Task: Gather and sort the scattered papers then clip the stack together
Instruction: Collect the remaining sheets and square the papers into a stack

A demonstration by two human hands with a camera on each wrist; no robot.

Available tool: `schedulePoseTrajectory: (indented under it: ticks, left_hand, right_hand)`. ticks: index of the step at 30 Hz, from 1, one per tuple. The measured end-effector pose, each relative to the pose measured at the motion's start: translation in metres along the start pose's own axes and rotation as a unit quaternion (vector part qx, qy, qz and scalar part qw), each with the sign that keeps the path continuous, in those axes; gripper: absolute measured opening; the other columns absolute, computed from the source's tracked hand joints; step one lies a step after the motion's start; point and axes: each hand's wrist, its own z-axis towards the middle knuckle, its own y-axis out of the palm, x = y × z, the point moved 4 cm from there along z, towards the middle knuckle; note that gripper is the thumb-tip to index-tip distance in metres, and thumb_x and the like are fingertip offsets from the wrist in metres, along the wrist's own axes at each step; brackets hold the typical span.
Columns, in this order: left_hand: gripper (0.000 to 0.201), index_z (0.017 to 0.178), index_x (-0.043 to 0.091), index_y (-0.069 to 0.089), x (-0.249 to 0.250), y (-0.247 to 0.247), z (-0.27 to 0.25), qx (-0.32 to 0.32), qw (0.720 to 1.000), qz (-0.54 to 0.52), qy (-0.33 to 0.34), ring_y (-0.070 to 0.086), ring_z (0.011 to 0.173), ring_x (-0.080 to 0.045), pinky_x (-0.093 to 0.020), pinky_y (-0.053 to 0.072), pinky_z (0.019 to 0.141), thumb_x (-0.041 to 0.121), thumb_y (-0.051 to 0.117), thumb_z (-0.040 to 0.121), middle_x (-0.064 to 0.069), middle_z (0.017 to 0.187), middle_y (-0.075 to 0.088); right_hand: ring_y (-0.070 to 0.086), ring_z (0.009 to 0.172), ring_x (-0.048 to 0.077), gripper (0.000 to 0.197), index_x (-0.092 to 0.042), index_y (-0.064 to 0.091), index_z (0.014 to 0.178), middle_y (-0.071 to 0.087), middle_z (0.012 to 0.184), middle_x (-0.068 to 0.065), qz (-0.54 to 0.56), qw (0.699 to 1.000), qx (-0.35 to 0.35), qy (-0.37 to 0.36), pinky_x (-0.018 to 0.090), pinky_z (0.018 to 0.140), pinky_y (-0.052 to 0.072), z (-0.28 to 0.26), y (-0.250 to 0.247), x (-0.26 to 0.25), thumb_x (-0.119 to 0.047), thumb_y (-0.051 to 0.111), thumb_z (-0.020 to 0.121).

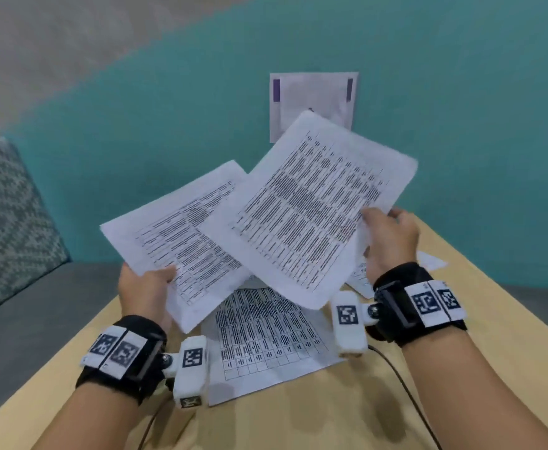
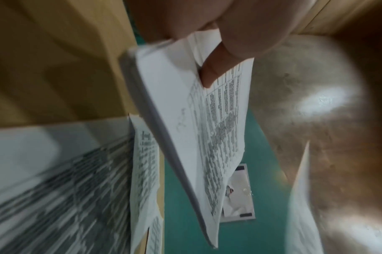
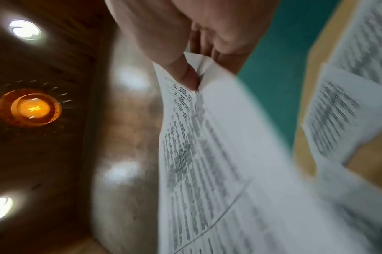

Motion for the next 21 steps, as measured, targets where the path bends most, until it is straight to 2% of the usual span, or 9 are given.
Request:
schedulePoseTrajectory:
  ticks: [2, 5, 8, 12, 16, 17, 19, 20, 21]
  left_hand:
    - [0.052, 0.137, 0.007, 0.057, -0.010, 0.008, -0.004, -0.039, 0.998, -0.029, -0.035, 0.068, 0.114, -0.032, -0.045, 0.055, 0.093, -0.019, 0.056, 0.092, -0.013, 0.129, 0.069]
    - [0.056, 0.136, 0.014, 0.060, -0.024, 0.015, -0.004, -0.071, 0.994, -0.057, -0.068, 0.069, 0.116, -0.038, -0.058, 0.055, 0.099, -0.020, 0.052, 0.092, -0.014, 0.130, 0.072]
    - [0.057, 0.138, 0.013, 0.061, -0.030, 0.018, -0.006, -0.100, 0.988, -0.080, -0.082, 0.069, 0.119, -0.041, -0.060, 0.055, 0.100, -0.020, 0.050, 0.093, -0.016, 0.130, 0.072]
    - [0.055, 0.136, 0.013, 0.063, -0.033, 0.025, -0.014, -0.131, 0.981, -0.110, -0.095, 0.072, 0.115, -0.039, -0.061, 0.054, 0.102, -0.020, 0.048, 0.094, -0.015, 0.128, 0.075]
    - [0.056, 0.137, 0.014, 0.064, -0.038, 0.034, -0.029, -0.154, 0.978, -0.094, -0.104, 0.070, 0.119, -0.040, -0.062, 0.053, 0.103, -0.015, 0.049, 0.092, -0.016, 0.131, 0.073]
    - [0.056, 0.138, 0.015, 0.064, -0.040, 0.035, -0.031, -0.155, 0.978, -0.093, -0.109, 0.070, 0.119, -0.040, -0.061, 0.054, 0.103, -0.014, 0.049, 0.093, -0.016, 0.130, 0.073]
    - [0.050, 0.139, 0.011, 0.062, -0.040, 0.037, -0.032, -0.161, 0.976, -0.093, -0.115, 0.070, 0.117, -0.038, -0.056, 0.056, 0.100, -0.006, 0.048, 0.095, -0.015, 0.131, 0.073]
    - [0.044, 0.137, 0.008, 0.062, -0.038, 0.039, -0.033, -0.171, 0.974, -0.089, -0.117, 0.070, 0.114, -0.036, -0.052, 0.057, 0.097, 0.004, 0.050, 0.095, -0.014, 0.131, 0.071]
    - [0.042, 0.133, 0.008, 0.063, -0.035, 0.040, -0.034, -0.183, 0.972, -0.084, -0.118, 0.070, 0.107, -0.032, -0.047, 0.058, 0.092, 0.018, 0.053, 0.094, -0.013, 0.128, 0.070]
  right_hand:
    - [0.067, 0.087, 0.025, 0.020, -0.015, 0.060, 0.101, 0.071, 0.102, 0.007, 0.008, 0.996, -0.010, 0.088, 0.038, 0.075, 0.054, -0.005, 0.007, 0.028, -0.013, 0.070, 0.084]
    - [0.067, 0.105, 0.036, 0.050, -0.003, 0.061, 0.119, 0.069, 0.116, 0.010, 0.015, 0.985, -0.014, 0.171, 0.058, 0.095, 0.053, -0.013, 0.014, 0.056, -0.020, 0.073, 0.073]
    - [0.064, 0.107, 0.040, 0.039, -0.009, 0.055, 0.125, 0.063, 0.118, 0.017, 0.050, 0.970, -0.021, 0.237, 0.065, 0.095, 0.049, -0.016, 0.019, 0.073, -0.019, 0.069, 0.089]
    - [0.061, 0.115, 0.043, 0.079, -0.015, 0.043, 0.145, 0.052, 0.139, 0.018, 0.074, 0.963, -0.038, 0.257, 0.062, 0.100, 0.048, -0.020, 0.024, 0.085, -0.023, 0.075, 0.073]
    - [0.068, 0.109, 0.042, 0.053, -0.012, 0.053, 0.135, 0.065, 0.125, 0.022, 0.070, 0.956, -0.069, 0.276, 0.059, 0.094, 0.053, -0.030, 0.031, 0.089, -0.018, 0.070, 0.085]
    - [0.065, 0.116, 0.040, 0.061, -0.011, 0.052, 0.137, 0.063, 0.131, 0.019, 0.070, 0.956, -0.075, 0.274, 0.061, 0.097, 0.050, -0.027, 0.031, 0.092, -0.020, 0.075, 0.081]
    - [0.050, 0.136, 0.035, 0.103, -0.020, 0.038, 0.150, 0.047, 0.152, 0.009, 0.060, 0.965, -0.076, 0.243, 0.066, 0.107, 0.039, -0.001, 0.025, 0.115, -0.030, 0.085, 0.059]
    - [0.043, 0.142, 0.033, 0.113, -0.024, 0.031, 0.154, 0.039, 0.159, 0.005, 0.059, 0.971, -0.079, 0.219, 0.068, 0.109, 0.034, 0.011, 0.021, 0.121, -0.030, 0.085, 0.055]
    - [0.039, 0.144, 0.033, 0.110, -0.025, 0.028, 0.155, 0.036, 0.161, 0.005, 0.067, 0.975, -0.079, 0.194, 0.070, 0.111, 0.030, 0.022, 0.017, 0.123, -0.026, 0.084, 0.060]
